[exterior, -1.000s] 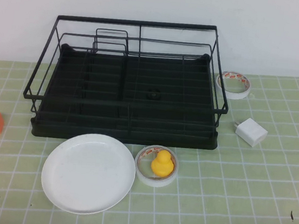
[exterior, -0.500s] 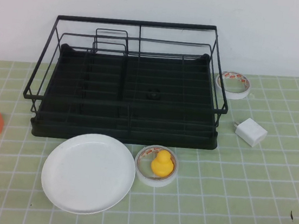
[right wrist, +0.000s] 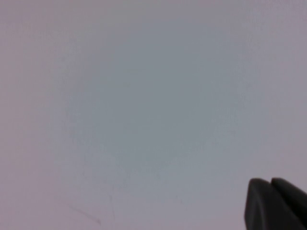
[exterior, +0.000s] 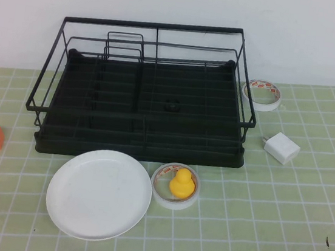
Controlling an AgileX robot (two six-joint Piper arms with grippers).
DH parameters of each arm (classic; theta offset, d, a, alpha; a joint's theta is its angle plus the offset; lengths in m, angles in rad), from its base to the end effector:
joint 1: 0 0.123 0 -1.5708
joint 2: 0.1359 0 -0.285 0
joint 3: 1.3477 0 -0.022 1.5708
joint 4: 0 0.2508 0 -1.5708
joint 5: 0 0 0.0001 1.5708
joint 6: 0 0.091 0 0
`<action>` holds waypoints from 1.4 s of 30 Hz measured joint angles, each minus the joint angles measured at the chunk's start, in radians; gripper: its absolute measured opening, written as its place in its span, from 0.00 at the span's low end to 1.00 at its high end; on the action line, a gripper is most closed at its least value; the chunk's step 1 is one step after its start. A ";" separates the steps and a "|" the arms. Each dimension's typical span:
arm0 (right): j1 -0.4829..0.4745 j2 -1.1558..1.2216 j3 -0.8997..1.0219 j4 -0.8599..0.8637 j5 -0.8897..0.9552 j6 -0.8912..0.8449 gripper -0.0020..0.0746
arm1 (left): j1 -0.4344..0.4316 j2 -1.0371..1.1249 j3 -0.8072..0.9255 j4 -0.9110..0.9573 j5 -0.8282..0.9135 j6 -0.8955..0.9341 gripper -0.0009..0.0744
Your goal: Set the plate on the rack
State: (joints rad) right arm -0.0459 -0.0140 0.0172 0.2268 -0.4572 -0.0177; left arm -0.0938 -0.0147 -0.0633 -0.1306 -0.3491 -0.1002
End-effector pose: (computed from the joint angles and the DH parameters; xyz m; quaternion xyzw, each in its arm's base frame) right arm 0.0429 -0.0110 0.2464 0.1004 0.4878 0.0363 0.8664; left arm 0.0404 0.0003 0.2648 -0.0518 0.5028 -0.1250 0.8538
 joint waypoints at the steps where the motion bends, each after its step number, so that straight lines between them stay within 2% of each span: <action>1: 0.000 0.000 -0.018 0.000 0.055 0.000 0.02 | 0.000 0.000 -0.042 -0.037 0.075 0.006 0.01; 6: 0.000 0.022 -0.167 0.000 0.336 0.000 0.02 | 0.000 0.022 -0.210 -0.147 0.339 0.065 0.01; 14: 0.000 0.289 -0.447 -0.027 0.720 -0.065 0.02 | 0.019 0.205 -0.278 -0.119 0.392 0.100 0.01; 19: 0.000 0.537 -0.588 0.036 0.961 -0.080 0.02 | 0.062 0.378 -0.278 -0.122 0.586 0.100 0.01; 22: 0.000 0.663 -0.620 0.134 0.982 -0.109 0.02 | 0.065 0.495 -0.278 -0.155 0.688 0.068 0.01; 26: 0.000 0.796 -0.619 0.282 0.947 -0.178 0.02 | 0.065 0.575 -0.278 -0.259 0.705 0.048 0.01; 30: 0.000 0.942 -0.619 0.484 0.970 -0.422 0.02 | 0.065 0.591 -0.278 -0.282 0.705 0.048 0.01; 36: 0.005 1.228 -0.633 1.004 0.991 -0.908 0.02 | 0.065 0.591 -0.278 -0.296 0.733 0.058 0.01; 38: 0.032 1.311 -0.648 1.136 0.988 -1.022 0.02 | 0.065 0.591 -0.278 -0.351 0.728 0.061 0.01; 42: 0.151 1.427 -0.686 1.240 0.958 -1.108 0.02 | 0.065 0.592 -0.278 -0.495 0.664 0.127 0.01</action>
State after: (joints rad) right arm 0.1051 1.4131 -0.6683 1.4669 0.5010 -1.1259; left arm -0.0291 0.5775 -0.3413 -0.6256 0.3147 0.0271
